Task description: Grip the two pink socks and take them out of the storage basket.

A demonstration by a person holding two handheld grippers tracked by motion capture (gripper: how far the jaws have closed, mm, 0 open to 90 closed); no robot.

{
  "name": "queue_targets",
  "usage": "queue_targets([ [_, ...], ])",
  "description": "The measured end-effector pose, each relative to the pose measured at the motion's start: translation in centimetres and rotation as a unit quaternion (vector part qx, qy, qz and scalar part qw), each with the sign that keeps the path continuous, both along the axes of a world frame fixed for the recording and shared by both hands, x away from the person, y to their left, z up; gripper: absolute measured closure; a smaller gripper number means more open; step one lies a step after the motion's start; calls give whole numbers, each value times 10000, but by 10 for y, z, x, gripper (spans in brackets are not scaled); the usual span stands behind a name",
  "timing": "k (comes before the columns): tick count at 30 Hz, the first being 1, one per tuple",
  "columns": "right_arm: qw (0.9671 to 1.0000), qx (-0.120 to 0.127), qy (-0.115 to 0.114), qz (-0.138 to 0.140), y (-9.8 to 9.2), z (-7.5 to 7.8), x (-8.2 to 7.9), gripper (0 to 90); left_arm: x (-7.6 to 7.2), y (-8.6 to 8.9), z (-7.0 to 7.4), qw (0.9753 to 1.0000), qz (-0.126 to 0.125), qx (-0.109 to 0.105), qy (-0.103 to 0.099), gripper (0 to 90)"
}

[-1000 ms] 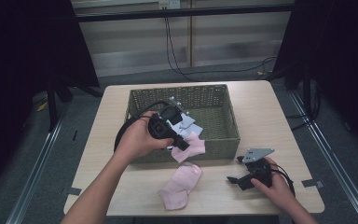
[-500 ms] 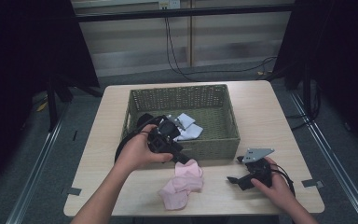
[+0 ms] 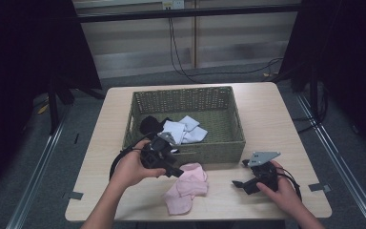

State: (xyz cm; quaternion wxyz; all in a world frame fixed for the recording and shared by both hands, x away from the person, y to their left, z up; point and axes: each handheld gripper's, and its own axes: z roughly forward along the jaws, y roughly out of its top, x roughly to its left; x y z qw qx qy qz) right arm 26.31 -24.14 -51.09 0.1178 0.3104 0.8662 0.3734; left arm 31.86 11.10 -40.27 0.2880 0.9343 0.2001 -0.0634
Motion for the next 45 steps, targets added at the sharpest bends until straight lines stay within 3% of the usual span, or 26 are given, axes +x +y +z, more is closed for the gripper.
queue_targets([
  [10,10000,1,-1,-1,0,0,0,106,-6,19,-21,9999,71,-60,-57,403],
  [15,10000,1,-3,0,0,0,0,106,-8,28,-34,9996,265,-107,-7,400],
  [21,10000,3,2,-6,0,0,0,106,-10,39,-49,9994,309,-180,-24,394],
  [30,10000,5,0,-19,0,0,0,106,-12,53,-67,9996,150,-130,-186,367],
  [34,10000,0,-3,-14,0,0,0,106,-12,61,-75,9992,193,-183,-295,359],
  [37,10000,0,-5,-13,0,0,0,106,-13,66,-83,9985,70,-103,-539,332],
  [41,10000,1,-3,-19,0,0,0,106,-14,69,-85,9978,55,-188,-627,326],
  [43,10000,1,-2,-26,0,0,0,106,-14,72,-89,9960,-7,-335,-823,298],
  [44,10000,1,-2,-26,0,0,0,106,-14,72,-89,9960,-7,-335,-823,292],
  [45,10000,-1,-3,-27,0,0,0,106,-16,73,-92,9938,-43,-388,-1038,285],
])
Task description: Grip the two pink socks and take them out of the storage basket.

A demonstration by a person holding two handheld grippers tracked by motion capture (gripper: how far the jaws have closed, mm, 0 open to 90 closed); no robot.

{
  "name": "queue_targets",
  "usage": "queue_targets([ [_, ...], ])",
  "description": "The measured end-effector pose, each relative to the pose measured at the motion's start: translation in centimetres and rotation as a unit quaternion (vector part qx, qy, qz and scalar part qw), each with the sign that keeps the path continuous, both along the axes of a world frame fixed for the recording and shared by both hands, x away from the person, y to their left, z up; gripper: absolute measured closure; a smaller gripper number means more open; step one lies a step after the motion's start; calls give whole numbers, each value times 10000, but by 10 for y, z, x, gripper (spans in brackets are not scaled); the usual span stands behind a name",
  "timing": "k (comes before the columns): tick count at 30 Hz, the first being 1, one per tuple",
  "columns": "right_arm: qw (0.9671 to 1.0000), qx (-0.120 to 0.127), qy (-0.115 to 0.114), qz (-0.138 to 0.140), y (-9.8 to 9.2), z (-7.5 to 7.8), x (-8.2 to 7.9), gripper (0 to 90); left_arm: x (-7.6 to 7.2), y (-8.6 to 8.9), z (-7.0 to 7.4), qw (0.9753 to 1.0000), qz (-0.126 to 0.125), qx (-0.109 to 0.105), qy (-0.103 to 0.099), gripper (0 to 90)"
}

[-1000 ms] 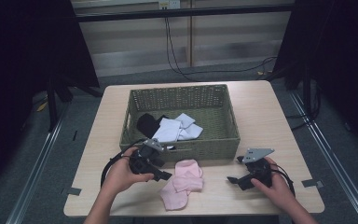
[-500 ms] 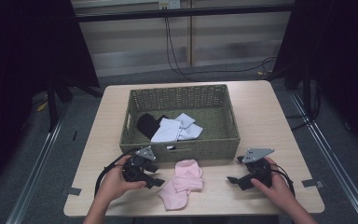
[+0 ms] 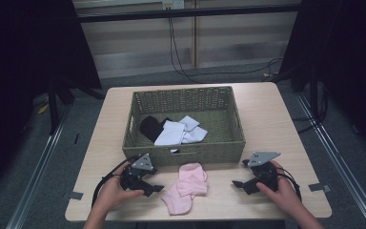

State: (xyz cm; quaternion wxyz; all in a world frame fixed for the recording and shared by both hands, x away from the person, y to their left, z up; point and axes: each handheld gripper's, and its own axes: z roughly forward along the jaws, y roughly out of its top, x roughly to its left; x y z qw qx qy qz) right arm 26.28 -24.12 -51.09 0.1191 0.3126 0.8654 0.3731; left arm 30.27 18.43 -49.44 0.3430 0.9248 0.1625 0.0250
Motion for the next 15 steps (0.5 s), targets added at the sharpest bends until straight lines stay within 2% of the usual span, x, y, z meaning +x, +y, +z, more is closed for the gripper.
queue_targets([
  [2,10000,-2,-6,6,0,0,0,106,0,1,-1,10000,-24,0,-37,269],
  [3,10000,-2,-6,6,0,0,0,106,0,1,-1,9999,-51,18,-132,269],
  [6,10000,8,14,1,0,0,0,106,0,4,-5,9996,-27,-173,-201,241],
  [15,10000,2,4,2,0,0,0,106,-2,3,-6,9996,40,-176,-208,235],
])
